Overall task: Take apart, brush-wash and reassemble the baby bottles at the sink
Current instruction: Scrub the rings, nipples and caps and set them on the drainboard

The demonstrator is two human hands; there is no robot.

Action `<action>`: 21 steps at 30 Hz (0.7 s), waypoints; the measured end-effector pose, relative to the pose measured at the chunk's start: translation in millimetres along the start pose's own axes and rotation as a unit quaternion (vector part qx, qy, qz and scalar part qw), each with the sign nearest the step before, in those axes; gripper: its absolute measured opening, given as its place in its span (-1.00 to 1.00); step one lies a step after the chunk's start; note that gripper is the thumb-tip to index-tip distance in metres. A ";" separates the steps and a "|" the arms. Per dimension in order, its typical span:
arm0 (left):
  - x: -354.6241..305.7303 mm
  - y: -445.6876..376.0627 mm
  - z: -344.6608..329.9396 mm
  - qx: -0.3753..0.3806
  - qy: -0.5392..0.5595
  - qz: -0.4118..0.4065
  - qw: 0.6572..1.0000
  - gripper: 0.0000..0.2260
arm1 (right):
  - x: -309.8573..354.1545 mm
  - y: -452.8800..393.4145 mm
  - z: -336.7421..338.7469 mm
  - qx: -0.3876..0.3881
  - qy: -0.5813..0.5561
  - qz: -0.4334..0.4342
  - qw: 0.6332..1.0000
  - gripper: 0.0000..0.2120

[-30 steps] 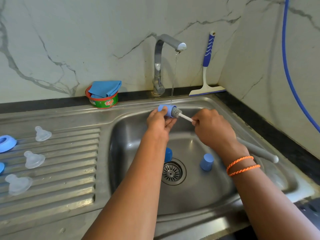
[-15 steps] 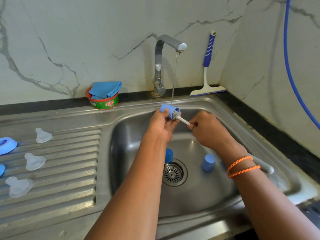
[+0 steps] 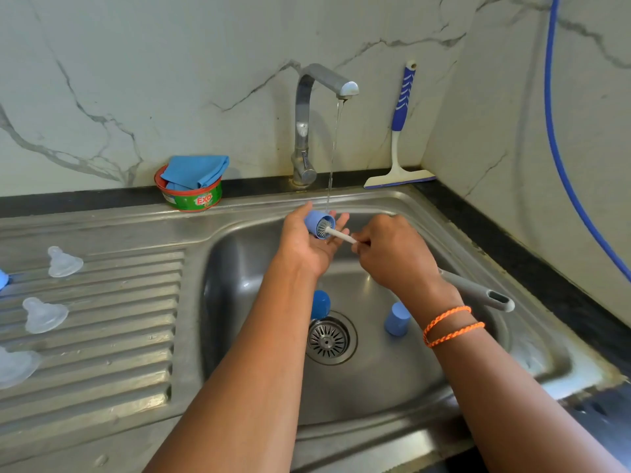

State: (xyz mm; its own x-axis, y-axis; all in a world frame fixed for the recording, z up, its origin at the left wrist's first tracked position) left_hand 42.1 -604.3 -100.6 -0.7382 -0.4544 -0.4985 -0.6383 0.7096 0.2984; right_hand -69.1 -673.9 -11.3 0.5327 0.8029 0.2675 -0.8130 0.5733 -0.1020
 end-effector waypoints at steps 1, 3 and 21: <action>-0.4 0.3 -1.1 0.001 0.009 -0.001 1.000 -0.63 | 3.1 2.1 2.9 -0.012 0.004 0.010 1.000 -0.77; -2.5 0.1 0.6 -0.006 0.018 -0.005 1.000 -0.64 | 8.7 6.9 10.0 -0.037 0.006 0.028 0.999 -0.78; -22.1 -3.0 22.2 -0.065 0.098 -0.084 0.989 -0.61 | -17.5 18.0 15.6 0.044 -0.043 -0.029 0.998 -0.74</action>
State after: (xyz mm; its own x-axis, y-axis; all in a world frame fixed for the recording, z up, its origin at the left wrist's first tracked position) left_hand 65.2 -584.4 -108.4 -0.6391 -0.6653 -0.3860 -0.7690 0.5455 0.3331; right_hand -96.8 -680.1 -2.9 0.5609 0.7492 0.3521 -0.8003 0.5996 -0.0008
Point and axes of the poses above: each hand's wrist, its own y-axis away from the middle knuckle, its own z-axis out of the back of the hand, x = y × z, the point moved 10 cm from there along -y, towards the middle knuckle, and after that the axes turned 8 degrees about x, right-handed, at the moved point
